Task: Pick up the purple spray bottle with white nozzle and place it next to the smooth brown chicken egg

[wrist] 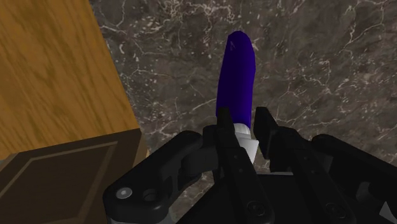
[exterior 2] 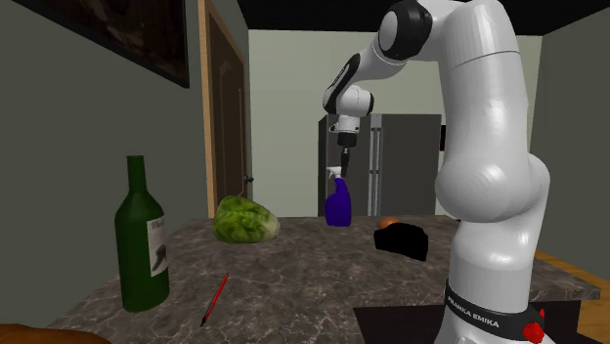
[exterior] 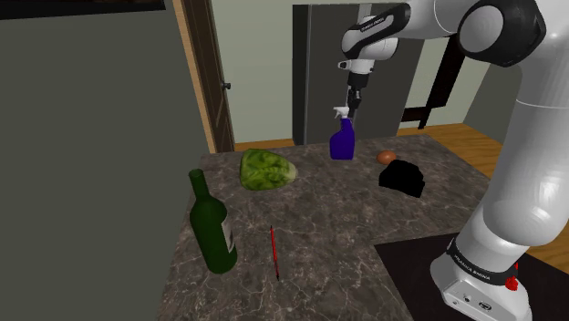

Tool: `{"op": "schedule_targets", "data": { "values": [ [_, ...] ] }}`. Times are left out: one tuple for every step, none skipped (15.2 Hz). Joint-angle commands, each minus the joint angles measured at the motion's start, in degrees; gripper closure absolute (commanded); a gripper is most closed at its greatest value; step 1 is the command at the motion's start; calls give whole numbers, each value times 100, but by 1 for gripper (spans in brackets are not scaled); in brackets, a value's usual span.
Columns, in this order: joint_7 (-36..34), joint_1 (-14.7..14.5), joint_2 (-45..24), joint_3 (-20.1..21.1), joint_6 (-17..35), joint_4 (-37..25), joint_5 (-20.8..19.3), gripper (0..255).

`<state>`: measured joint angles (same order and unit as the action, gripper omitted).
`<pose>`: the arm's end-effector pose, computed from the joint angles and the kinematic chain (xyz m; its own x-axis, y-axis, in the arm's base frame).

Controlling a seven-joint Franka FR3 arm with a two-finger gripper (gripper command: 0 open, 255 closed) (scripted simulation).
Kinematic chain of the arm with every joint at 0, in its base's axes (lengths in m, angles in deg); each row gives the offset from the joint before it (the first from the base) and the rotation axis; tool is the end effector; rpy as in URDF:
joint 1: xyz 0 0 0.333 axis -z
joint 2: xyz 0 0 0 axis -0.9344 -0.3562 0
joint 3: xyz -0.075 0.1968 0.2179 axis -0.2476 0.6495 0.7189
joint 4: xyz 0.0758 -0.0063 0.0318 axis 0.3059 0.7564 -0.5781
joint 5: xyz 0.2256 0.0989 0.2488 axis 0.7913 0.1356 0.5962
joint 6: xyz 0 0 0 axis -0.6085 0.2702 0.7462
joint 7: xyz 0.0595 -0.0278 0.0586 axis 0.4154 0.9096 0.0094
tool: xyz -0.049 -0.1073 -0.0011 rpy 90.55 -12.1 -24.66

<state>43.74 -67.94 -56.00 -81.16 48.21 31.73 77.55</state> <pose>0.5205 -0.2219 0.4300 0.7300 0.6782 0.0842 0.6834 -0.7258 -0.0788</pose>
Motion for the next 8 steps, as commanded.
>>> {"op": "schedule_targets", "data": {
  "values": [
    [0, 0, 0, 0, 0, -1, 0, 0],
    [0, 0, 0, 0, 0, -1, 0, 0],
    [0, 0, 0, 0, 0, -1, 0, 0],
    [0, 0, 0, 0, 0, -1, 0, 0],
    [0, 0, 0, 0, 0, -1, 0, 0],
    [0, 0, 0, 0, 0, -1, 0, 0],
    [-20, 9, 39, -14, -179, -146, -29, 0],
    [-38, 20, 70, -26, -360, -299, -54, 0]
  ]
}}
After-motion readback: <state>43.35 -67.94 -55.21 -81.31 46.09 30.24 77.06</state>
